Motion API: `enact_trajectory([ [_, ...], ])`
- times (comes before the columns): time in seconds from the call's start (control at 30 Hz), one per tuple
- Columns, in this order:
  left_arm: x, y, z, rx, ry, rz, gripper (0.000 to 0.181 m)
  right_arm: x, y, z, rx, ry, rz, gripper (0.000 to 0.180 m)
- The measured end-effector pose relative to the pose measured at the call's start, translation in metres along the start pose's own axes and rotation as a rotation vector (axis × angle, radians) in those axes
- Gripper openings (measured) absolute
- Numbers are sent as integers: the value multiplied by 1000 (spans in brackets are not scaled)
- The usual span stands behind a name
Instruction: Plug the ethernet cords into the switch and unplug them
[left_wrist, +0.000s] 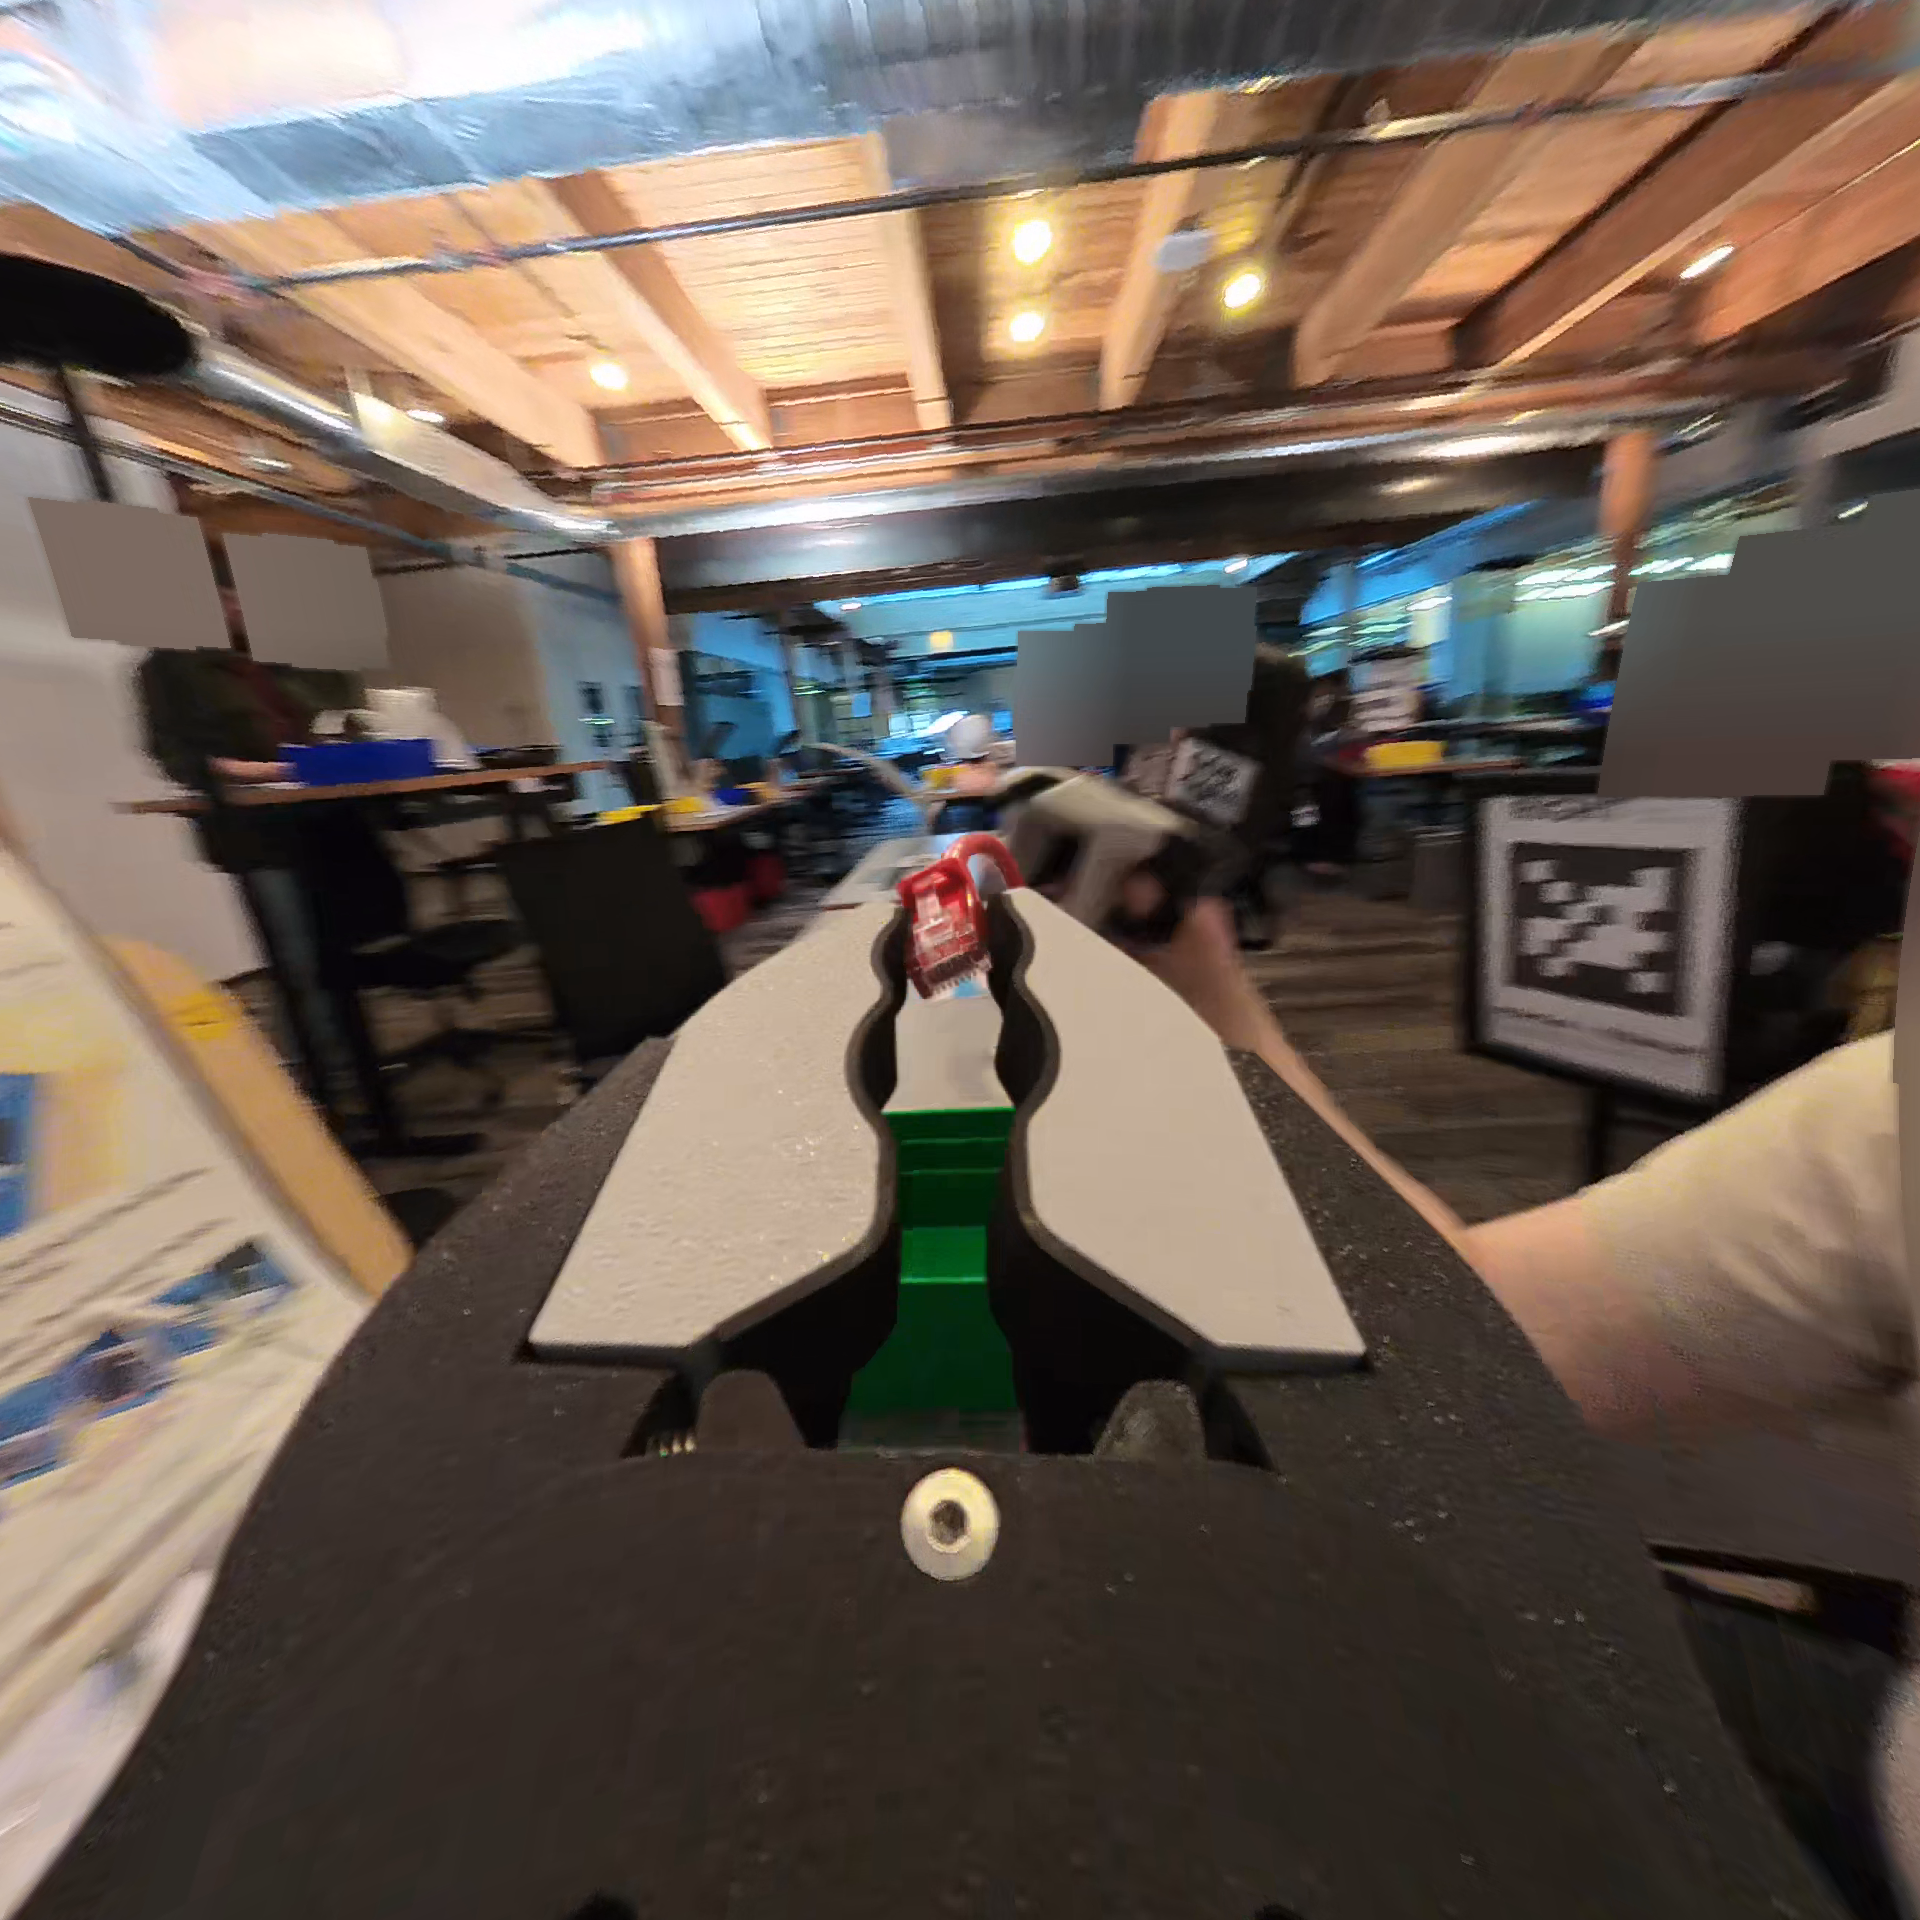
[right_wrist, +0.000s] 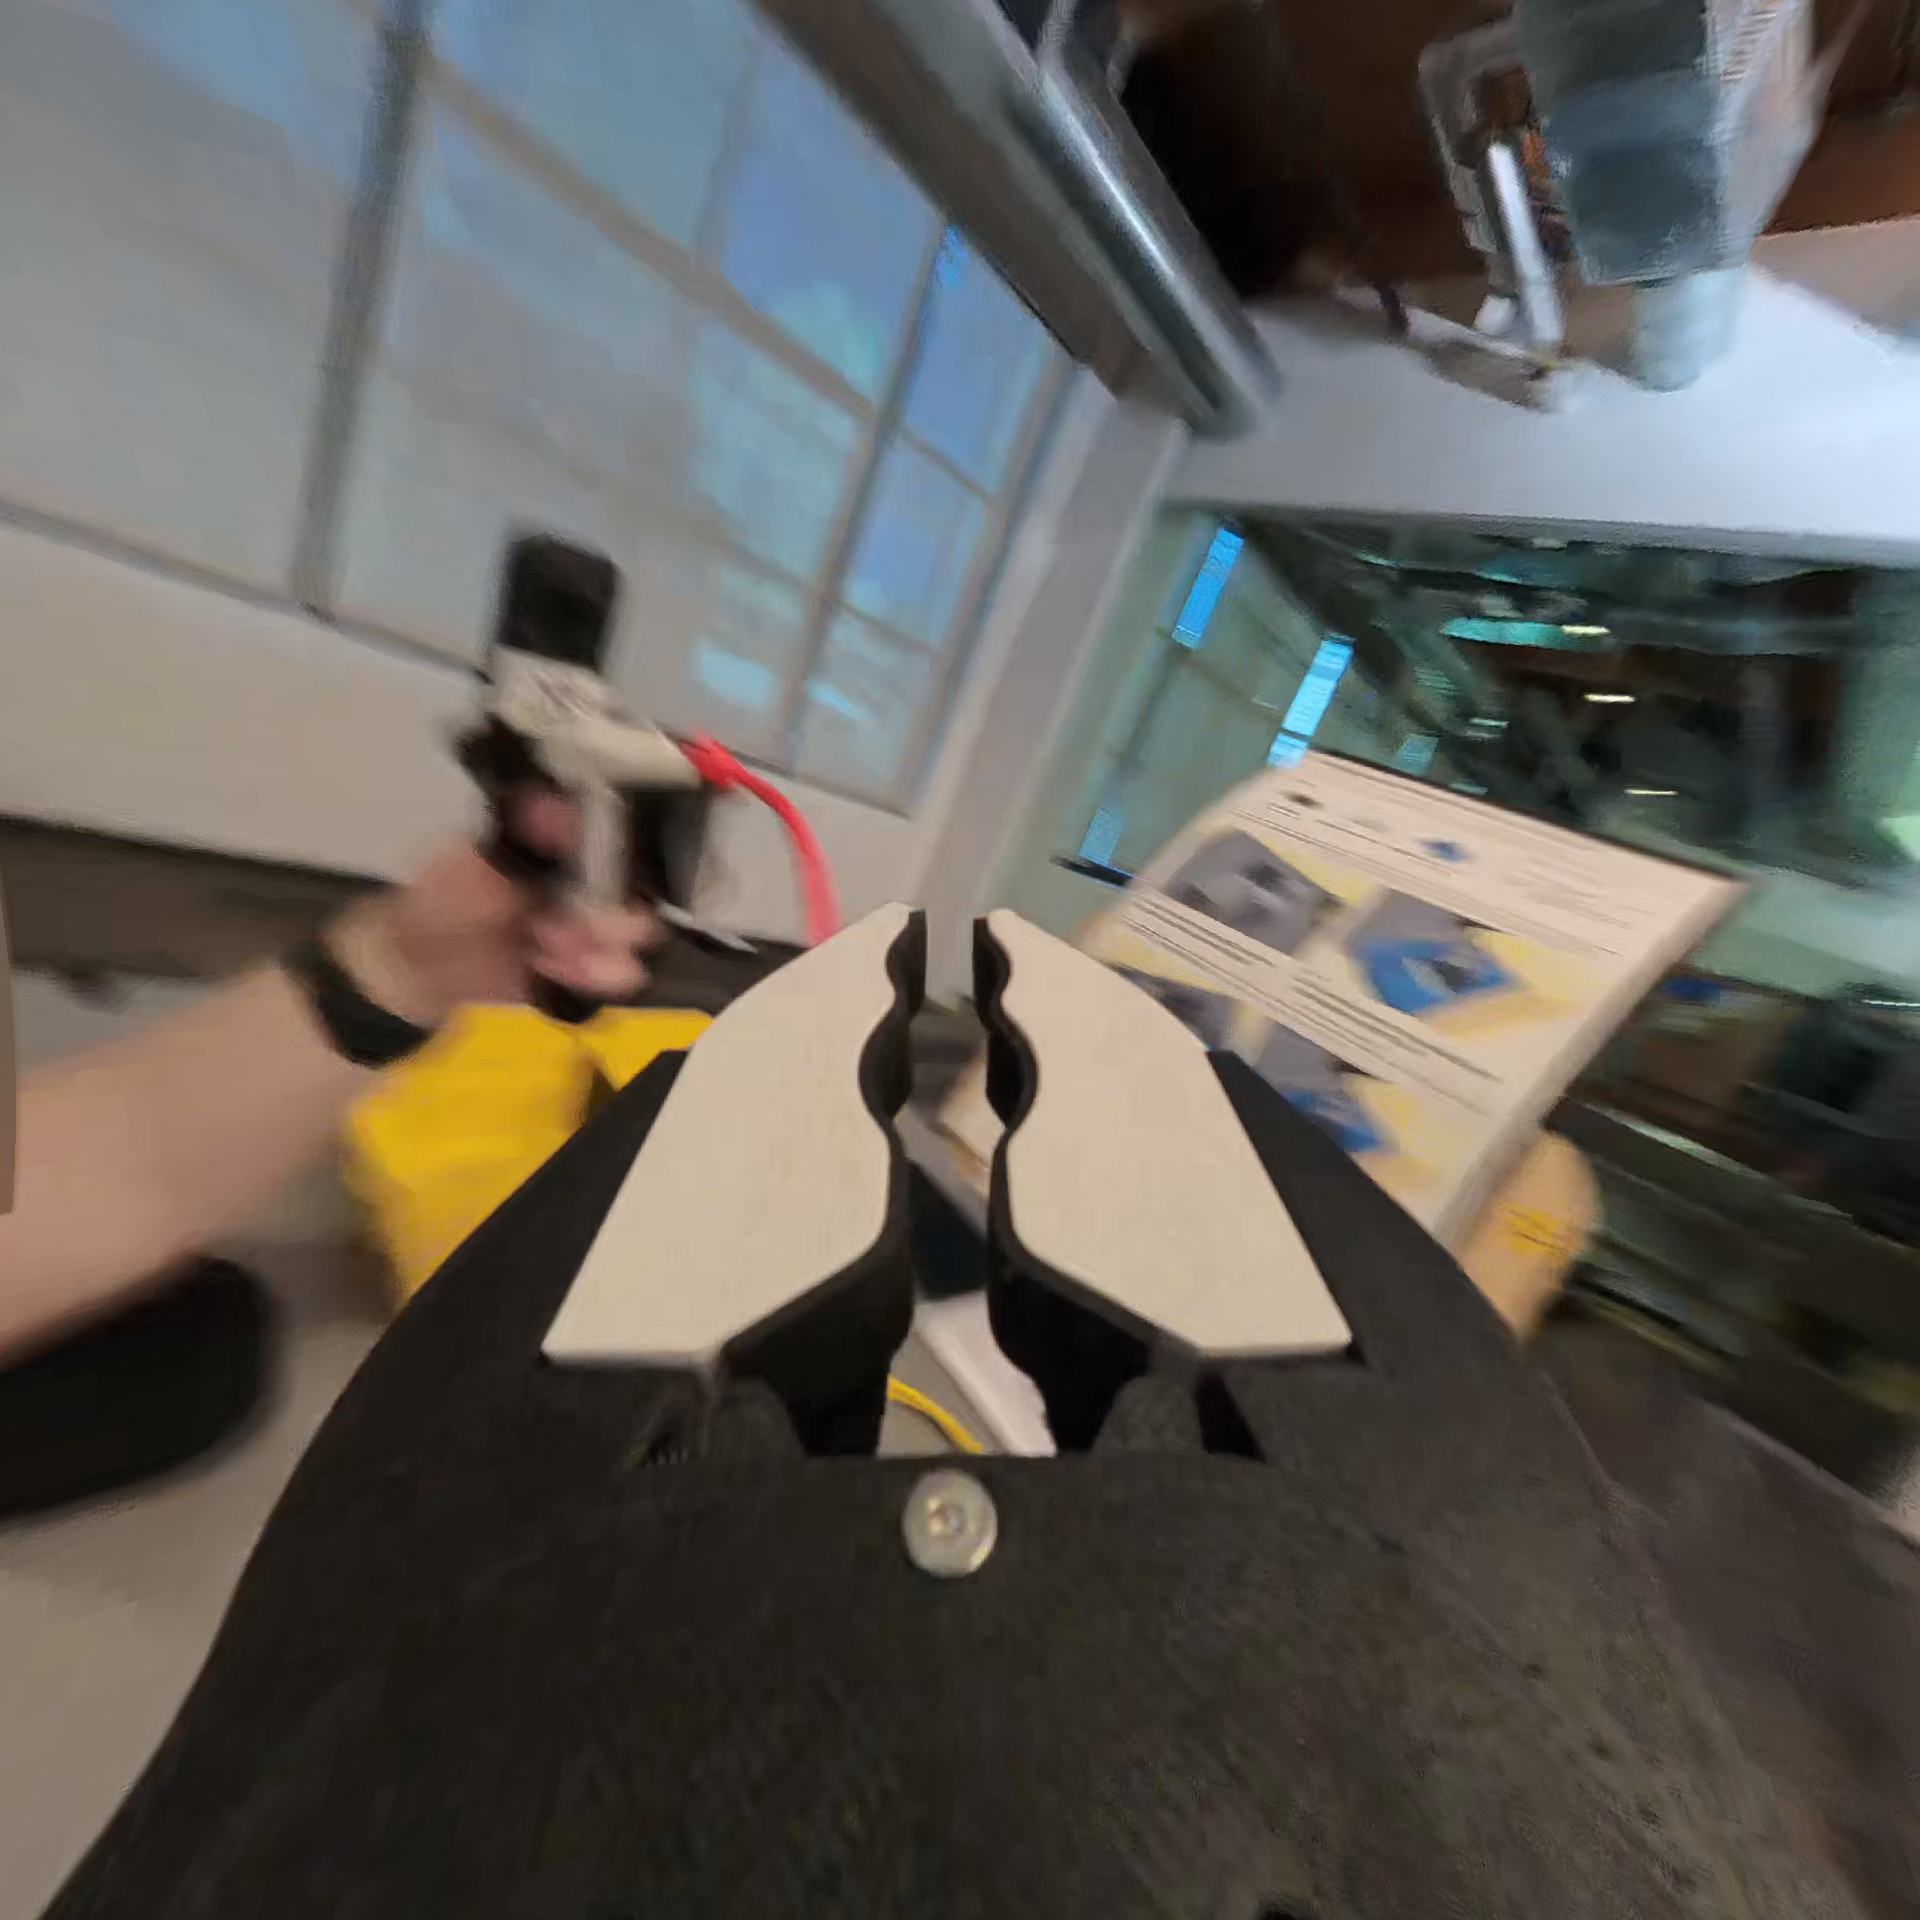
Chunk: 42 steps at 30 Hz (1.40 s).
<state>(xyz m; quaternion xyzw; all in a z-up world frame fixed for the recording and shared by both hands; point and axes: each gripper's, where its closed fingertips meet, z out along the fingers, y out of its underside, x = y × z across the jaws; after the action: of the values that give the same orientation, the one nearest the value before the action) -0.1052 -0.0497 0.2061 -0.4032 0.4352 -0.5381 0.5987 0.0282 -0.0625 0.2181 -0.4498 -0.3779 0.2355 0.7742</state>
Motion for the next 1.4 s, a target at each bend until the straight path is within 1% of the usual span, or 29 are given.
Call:
enact_trajectory([
  [0.03, -5, 1, -2, -16, -42, 31, 14, -16, -11, 2, 40, -96, 106, 8],
  [0.07, -9, 2, -3, -28, -73, 51, 14, -36, -15, 6, 41, -209, 220, 7],
  [0.13, -15, 4, -3, -36, -117, 92, 14, -77, -11, 20, -3, -443, 444, 13],
  [0.17, -15, 5, -1, -34, -129, 112, 14, -90, -3, 31, -32, -506, 534, 17],
  [0.2, -14, 6, 1, -39, -128, 130, 14, -95, 10, 46, -65, -509, 601, 18],
  [0.27, -10, 11, 5, -72, -115, 151, 14, -89, 44, 73, -128, -408, 667, 17],
  [0.33, -5, 17, 8, -106, -98, 183, 14, -79, 57, 87, -74, -344, 709, 18],
  [0.37, -2, 19, 9, -121, -90, 204, 14, -76, 56, 89, -37, -343, 736, 22],
  [0.43, 2, 23, 11, -149, -74, 243, 14, -72, 49, 90, 39, -337, 764, 36],
  [0.53, 10, 27, 14, -173, -44, 293, 14, -68, 33, 85, 146, -313, 699, 24],
  [0.6, 15, 30, 16, -188, -15, 296, 13, -70, 32, 84, 133, -298, 650, 16],
  [0.67, 15, 32, 17, -199, -14, 283, 13, -69, 32, 83, 137, -285, 629, 15],
  [0.77, 18, 33, 17, -207, 14, 255, 13, -73, 30, 80, 137, -332, 626, 10],
  [0.83, 17, 35, 18, -211, 4, 263, 13, -72, 31, 80, 133, -324, 617, 10],
  [0.87, 14, 35, 18, -210, -19, 291, 14, -71, 31, 80, 132, -315, 611, 10],
  [0.93, 4, 35, 16, -220, -120, 382, 28, -67, 32, 79, 131, -293, 623, 10],
  [1.0, -9, 39, 11, -273, -221, 498, 36, -60, 32, 77, 134, -263, 655, 10],
  [1.07, -15, 45, 9, -327, -265, 586, 47, -56, 35, 76, 114, -255, 685, 10],
  [1.1, -15, 46, 9, -332, -279, 619, 49, -55, 39, 77, 88, -251, 702, 10],
  [1.2, -10, 43, 14, -303, -297, 743, 42, -54, 47, 78, 45, -255, 749, 10],
  [1.3, -12, 50, 15, -353, -339, 902, 33, -54, 55, 80, 7, -256, 795, 10],
  [1.4, -18, 57, 15, -391, -375, 990, 22, -57, 64, 81, -51, -280, 846, 10],
])
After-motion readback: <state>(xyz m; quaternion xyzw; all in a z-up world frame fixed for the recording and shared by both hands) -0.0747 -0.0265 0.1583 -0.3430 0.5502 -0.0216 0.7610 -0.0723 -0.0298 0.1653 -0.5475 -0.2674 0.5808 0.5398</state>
